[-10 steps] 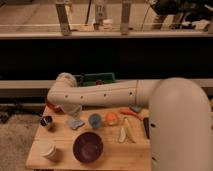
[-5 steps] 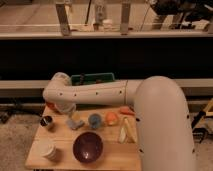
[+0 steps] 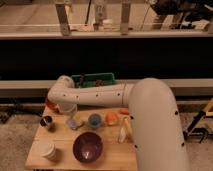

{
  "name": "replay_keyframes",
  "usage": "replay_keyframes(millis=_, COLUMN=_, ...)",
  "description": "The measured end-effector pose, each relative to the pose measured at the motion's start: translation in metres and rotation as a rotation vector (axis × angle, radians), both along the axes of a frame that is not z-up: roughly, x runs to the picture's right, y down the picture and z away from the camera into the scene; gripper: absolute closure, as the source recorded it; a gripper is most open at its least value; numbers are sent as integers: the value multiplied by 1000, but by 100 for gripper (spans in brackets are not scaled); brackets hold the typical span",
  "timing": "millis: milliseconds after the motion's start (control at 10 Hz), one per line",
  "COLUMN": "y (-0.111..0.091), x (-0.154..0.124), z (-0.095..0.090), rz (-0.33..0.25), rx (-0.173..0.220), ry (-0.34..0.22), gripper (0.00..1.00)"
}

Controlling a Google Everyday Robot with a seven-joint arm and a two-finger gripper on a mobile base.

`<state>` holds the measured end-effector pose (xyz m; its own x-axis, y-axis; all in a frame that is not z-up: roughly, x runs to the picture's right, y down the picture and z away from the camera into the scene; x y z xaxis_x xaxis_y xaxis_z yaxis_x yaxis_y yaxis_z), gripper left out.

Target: Wipe purple bowl with towel

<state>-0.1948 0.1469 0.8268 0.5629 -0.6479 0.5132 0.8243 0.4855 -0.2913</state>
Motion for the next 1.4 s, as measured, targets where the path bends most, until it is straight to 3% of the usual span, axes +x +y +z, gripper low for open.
replay_keyframes(millis=700, y=33, x=3, z=40, rz=7, rx=-66, ry=6, gripper=23)
replay_keyframes(millis=1200, y=36, x=10, z=39, rz=15, rx=-77, ry=59, gripper=70)
replay_keyframes(millis=1400, y=40, x=8, z=36, rz=-18, rx=-76, ry=86, gripper=71)
